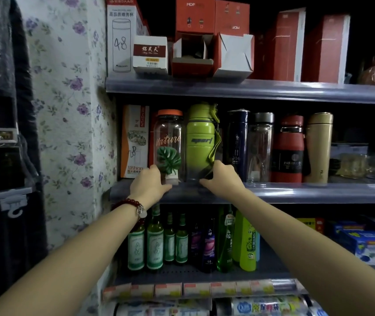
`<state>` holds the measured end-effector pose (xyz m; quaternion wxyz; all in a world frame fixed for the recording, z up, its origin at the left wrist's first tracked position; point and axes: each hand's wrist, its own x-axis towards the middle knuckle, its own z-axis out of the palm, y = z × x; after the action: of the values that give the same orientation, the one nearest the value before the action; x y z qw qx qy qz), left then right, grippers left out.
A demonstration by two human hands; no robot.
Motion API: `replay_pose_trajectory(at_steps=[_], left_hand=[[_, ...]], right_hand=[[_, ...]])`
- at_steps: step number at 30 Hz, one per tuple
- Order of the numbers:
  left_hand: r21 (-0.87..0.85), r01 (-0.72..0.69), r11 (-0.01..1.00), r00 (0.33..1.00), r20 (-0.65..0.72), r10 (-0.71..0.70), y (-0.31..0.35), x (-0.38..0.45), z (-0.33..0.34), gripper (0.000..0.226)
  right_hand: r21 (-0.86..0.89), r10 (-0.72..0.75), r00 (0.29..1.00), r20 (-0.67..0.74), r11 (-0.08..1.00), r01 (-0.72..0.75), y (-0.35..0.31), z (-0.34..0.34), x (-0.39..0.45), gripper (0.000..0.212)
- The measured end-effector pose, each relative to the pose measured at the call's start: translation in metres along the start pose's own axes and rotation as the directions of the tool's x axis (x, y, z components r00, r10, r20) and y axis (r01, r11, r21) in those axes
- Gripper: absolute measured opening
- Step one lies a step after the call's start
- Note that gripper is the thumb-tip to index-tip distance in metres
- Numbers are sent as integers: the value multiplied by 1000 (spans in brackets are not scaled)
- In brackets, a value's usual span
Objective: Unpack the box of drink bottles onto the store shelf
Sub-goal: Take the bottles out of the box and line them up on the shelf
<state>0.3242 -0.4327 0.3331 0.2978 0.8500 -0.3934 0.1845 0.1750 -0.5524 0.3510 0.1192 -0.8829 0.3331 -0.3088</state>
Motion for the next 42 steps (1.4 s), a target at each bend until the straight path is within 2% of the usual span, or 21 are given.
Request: replay_pose_trajectory(at_steps=[5, 8, 12, 18, 21, 24, 27, 30, 35, 40, 42], left_hand=[[34, -105, 994, 990, -91, 108, -5, -16, -1, 41], [69, -141, 988, 980, -132, 149, -6, -29, 1, 39], [102, -110, 989, 983, -135, 124, -6, -49, 2, 36], [160, 50, 986, 986, -164, -23, -4, -81, 6, 30], [158, 175, 972, 972, -188, -144, 3, -105, 12, 22], [141, 282, 949, 947, -199, -252, 8, -132, 17, 17], [150, 379, 913, 920, -171, -354, 12, -163, 15, 24], [193, 449, 872, 891, -163, -423, 11, -193, 8, 34], [245, 532, 810, 846, -136, -515, 1, -248, -10, 32], [196, 621, 759, 784, -144, -604, -20, -314, -28, 31], [166, 667, 726, 745, -155, -649, -27, -340, -33, 31]], right_hand=[[-114, -119, 993, -14, 987, 116, -3, -3, -18, 33], [-117, -184, 983, -25, 977, 180, -2, -2, -26, 34], [-58, -272, 962, -25, 961, 270, 4, 3, -32, 27], [-3, -439, 898, 8, 899, 439, 23, 19, -49, 24], [53, -503, 860, 87, 864, 501, 35, 27, -57, 27], [120, -537, 826, 171, 843, 524, 44, 34, -65, 27], [164, -568, 790, 232, 823, 544, 46, 46, -75, 26], [210, -589, 755, 288, 808, 551, 45, 58, -92, 28], [306, -641, 680, 355, 767, 564, 31, 81, -122, 34], [391, -678, 620, 396, 735, 554, 7, 104, -161, 30], [422, -699, 586, 410, 715, 557, -3, 113, -177, 35]])
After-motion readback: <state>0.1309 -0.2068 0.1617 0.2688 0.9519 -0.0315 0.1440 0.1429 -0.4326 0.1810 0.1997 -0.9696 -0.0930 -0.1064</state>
